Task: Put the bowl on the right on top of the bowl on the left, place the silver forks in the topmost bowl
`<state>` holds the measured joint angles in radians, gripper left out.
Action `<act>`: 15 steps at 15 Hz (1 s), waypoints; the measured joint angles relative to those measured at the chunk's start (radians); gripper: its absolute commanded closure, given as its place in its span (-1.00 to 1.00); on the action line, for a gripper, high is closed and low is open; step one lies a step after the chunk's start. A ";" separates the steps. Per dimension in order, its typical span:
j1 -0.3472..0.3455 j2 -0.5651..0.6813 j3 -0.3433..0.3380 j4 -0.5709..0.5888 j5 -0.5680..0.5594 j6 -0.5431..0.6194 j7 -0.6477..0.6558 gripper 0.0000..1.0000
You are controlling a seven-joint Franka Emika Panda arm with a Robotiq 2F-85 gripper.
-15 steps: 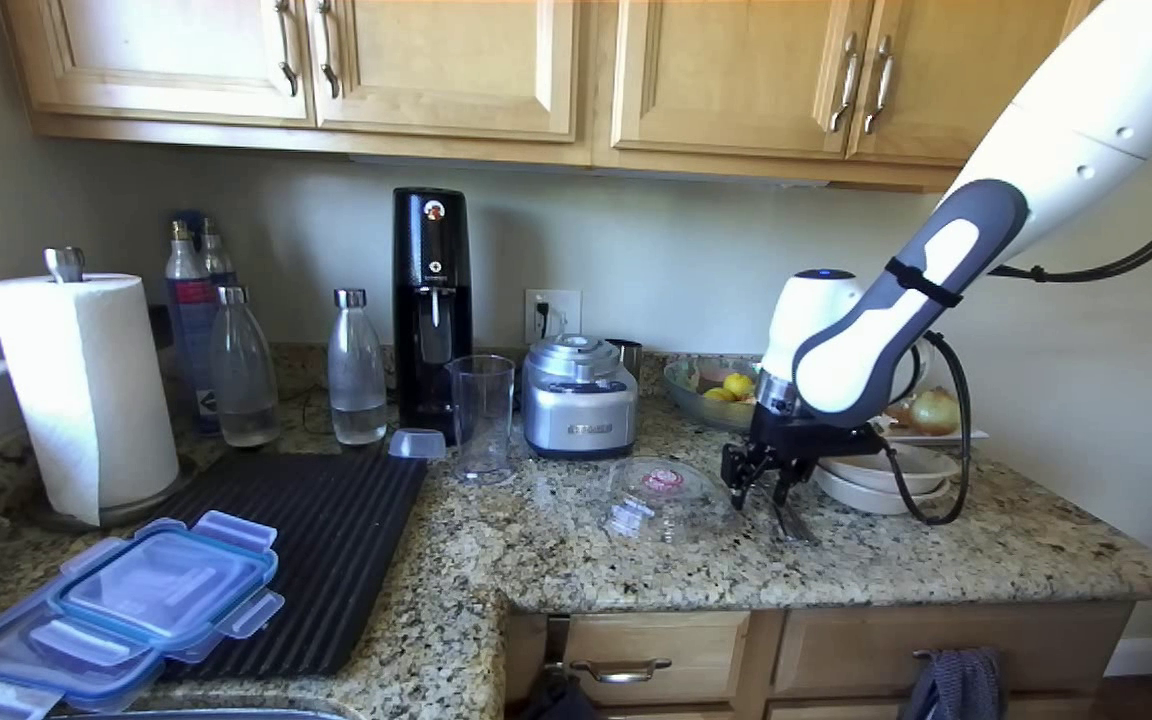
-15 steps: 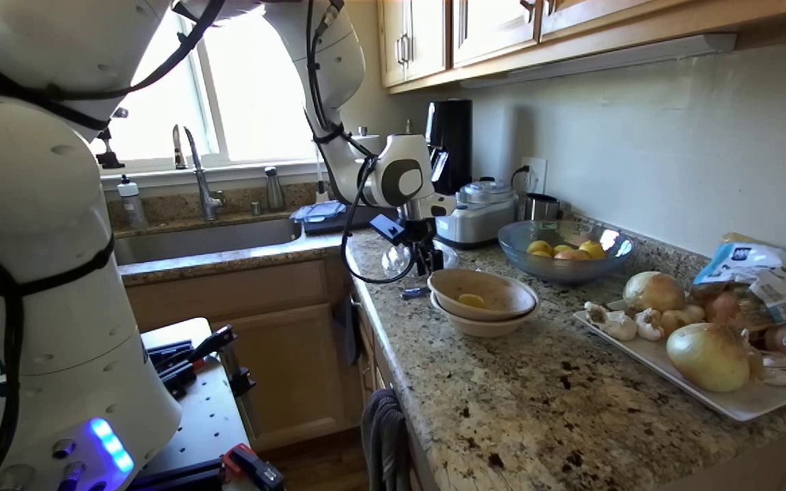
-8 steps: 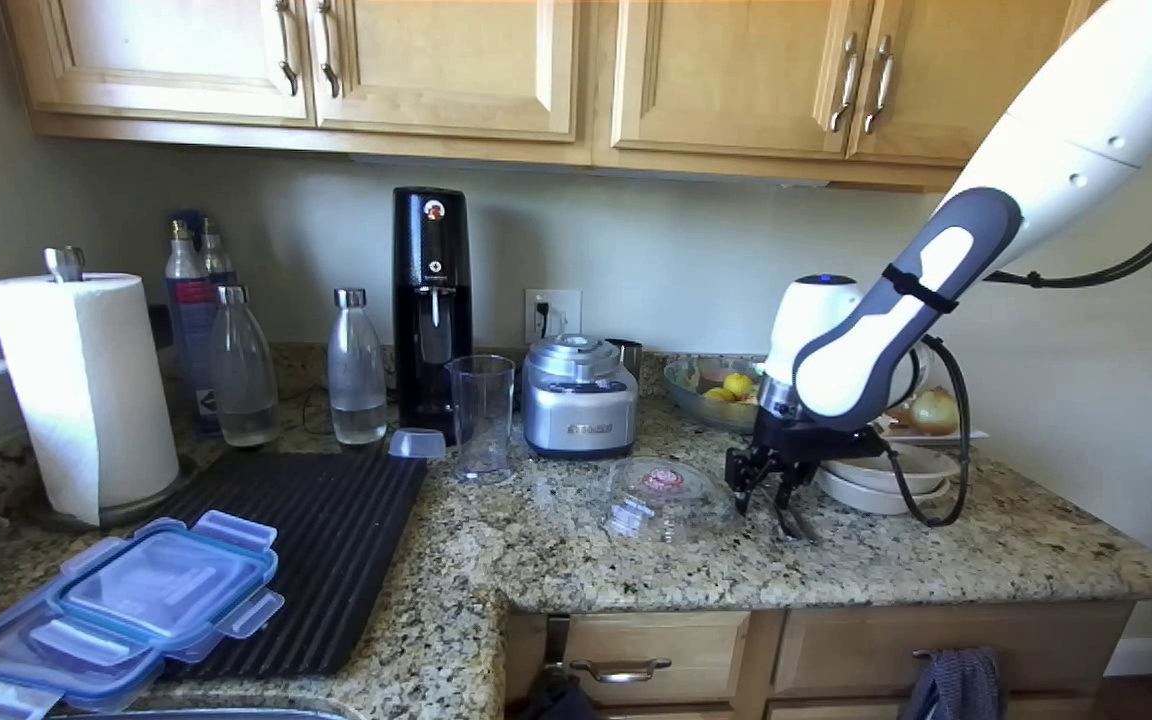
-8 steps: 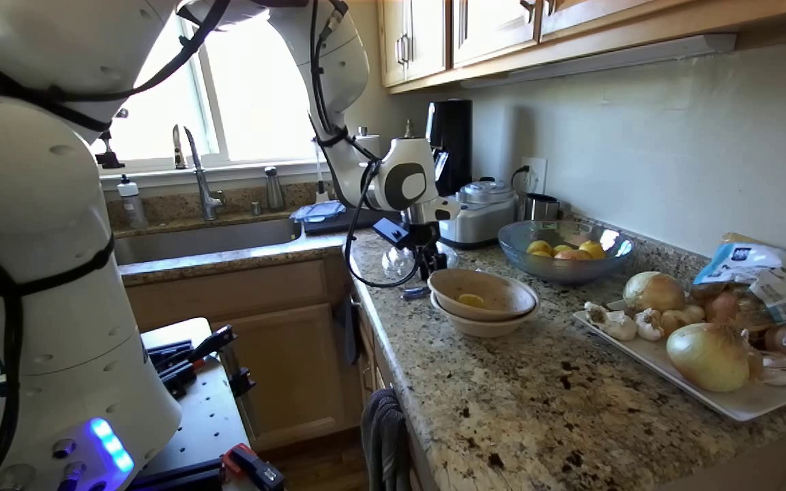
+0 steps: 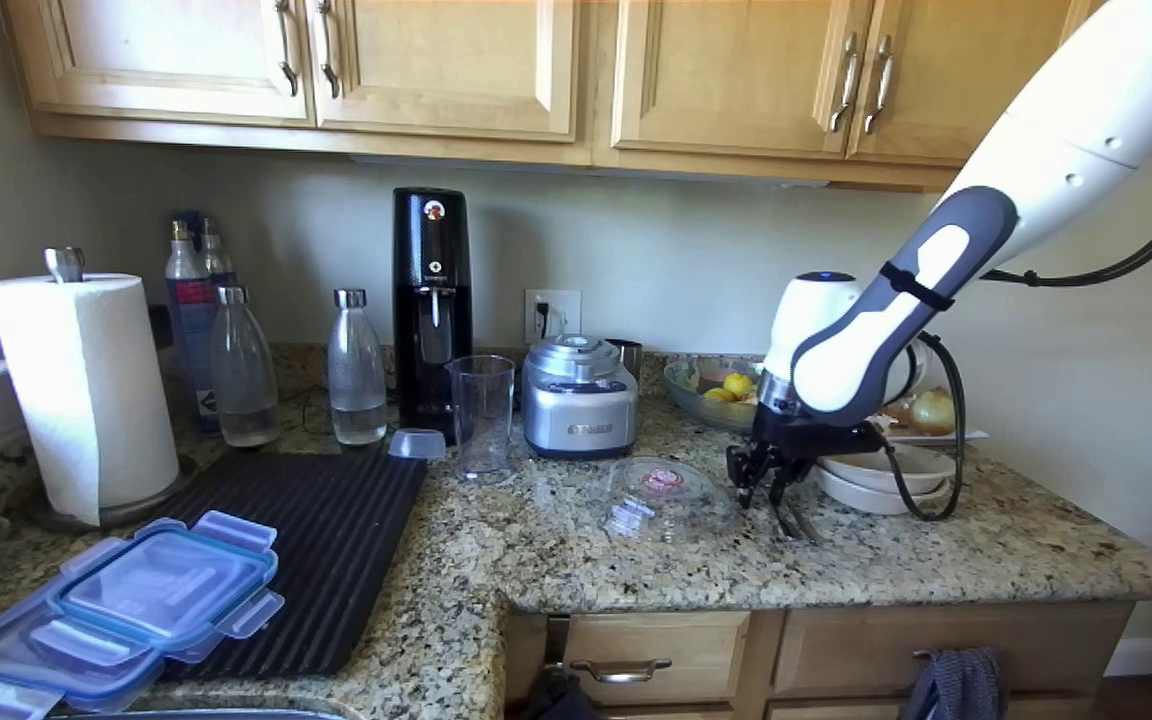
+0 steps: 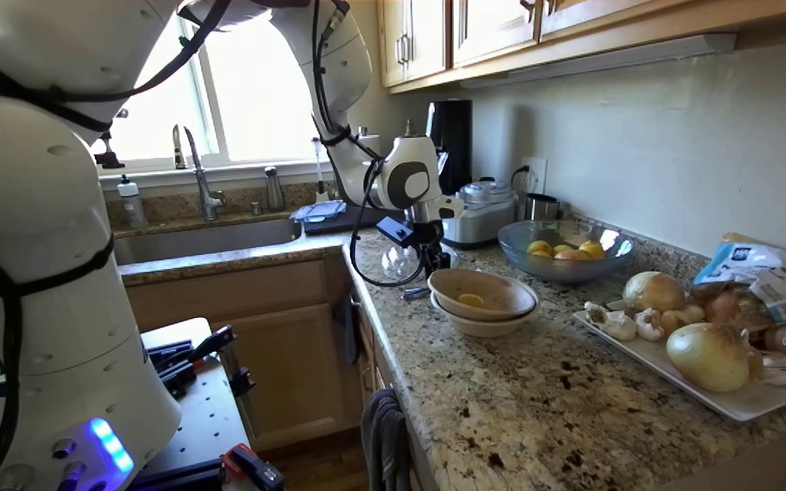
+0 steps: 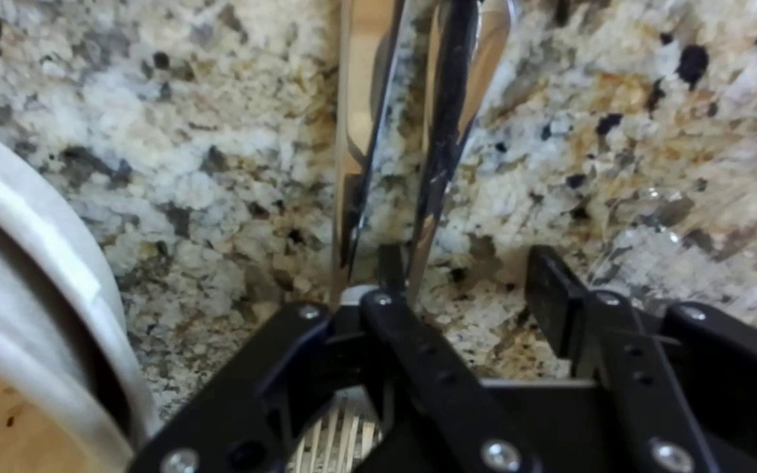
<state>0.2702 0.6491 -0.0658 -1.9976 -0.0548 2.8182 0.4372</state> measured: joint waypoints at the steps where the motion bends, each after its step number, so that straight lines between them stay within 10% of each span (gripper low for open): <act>1: -0.002 0.001 -0.001 0.003 0.001 0.000 -0.002 0.35; 9: -0.025 0.006 -0.003 0.013 0.005 0.000 -0.006 0.21; 11: -0.026 0.007 -0.003 0.013 0.009 0.000 -0.006 0.66; 15: -0.027 0.007 -0.004 0.015 0.011 0.000 -0.009 0.87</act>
<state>0.2427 0.6557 -0.0695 -1.9827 -0.0438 2.8183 0.4284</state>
